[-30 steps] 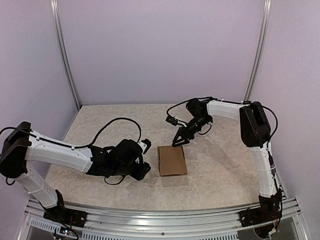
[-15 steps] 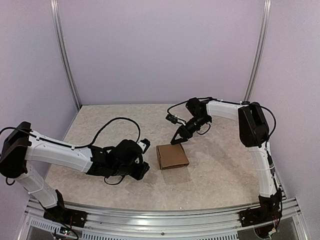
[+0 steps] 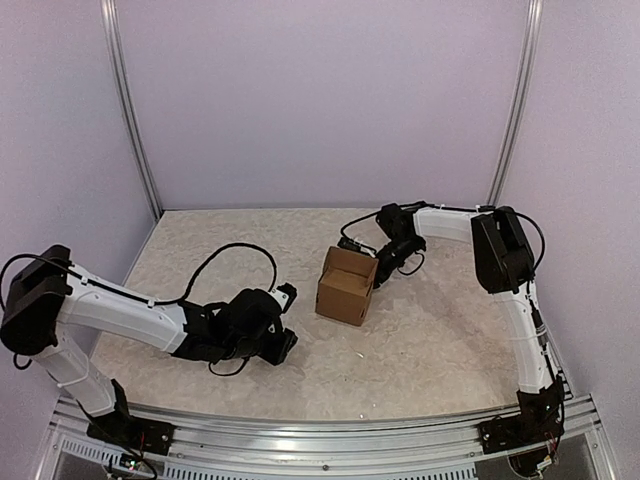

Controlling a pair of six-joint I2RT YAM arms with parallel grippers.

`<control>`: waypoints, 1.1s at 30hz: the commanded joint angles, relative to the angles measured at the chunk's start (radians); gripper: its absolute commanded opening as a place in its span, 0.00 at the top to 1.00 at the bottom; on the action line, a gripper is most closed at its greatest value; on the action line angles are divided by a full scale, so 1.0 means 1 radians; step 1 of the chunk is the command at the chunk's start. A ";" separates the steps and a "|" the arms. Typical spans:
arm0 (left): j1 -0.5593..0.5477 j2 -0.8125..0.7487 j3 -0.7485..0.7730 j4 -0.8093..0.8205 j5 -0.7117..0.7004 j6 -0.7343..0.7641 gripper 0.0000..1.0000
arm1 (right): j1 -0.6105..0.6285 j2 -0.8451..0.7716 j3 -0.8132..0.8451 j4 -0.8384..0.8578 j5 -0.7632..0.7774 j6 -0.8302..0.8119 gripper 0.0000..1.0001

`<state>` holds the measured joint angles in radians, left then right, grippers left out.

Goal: Fold the paper box

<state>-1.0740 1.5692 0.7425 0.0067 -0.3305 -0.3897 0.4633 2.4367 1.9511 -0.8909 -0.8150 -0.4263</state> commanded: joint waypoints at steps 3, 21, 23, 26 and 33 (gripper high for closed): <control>0.003 0.110 0.037 0.124 0.002 0.013 0.53 | -0.007 0.000 -0.028 -0.001 0.023 0.001 0.52; 0.191 -0.122 0.144 0.068 0.066 0.153 0.49 | -0.158 -0.382 -0.346 0.205 0.202 0.020 0.36; 0.202 -0.125 0.181 0.086 0.093 0.178 0.49 | -0.158 -0.495 -0.440 0.299 0.261 0.050 0.32; 0.195 -0.091 0.248 0.083 0.121 0.232 0.49 | -0.160 -0.681 -0.566 0.450 0.398 0.077 0.10; 0.176 0.034 0.379 0.013 0.118 0.282 0.55 | -0.195 -0.908 -0.772 0.673 0.353 0.233 0.00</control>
<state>-0.8883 1.5352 1.0767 0.0803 -0.2348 -0.1619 0.2928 1.5604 1.2652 -0.3496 -0.3985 -0.2871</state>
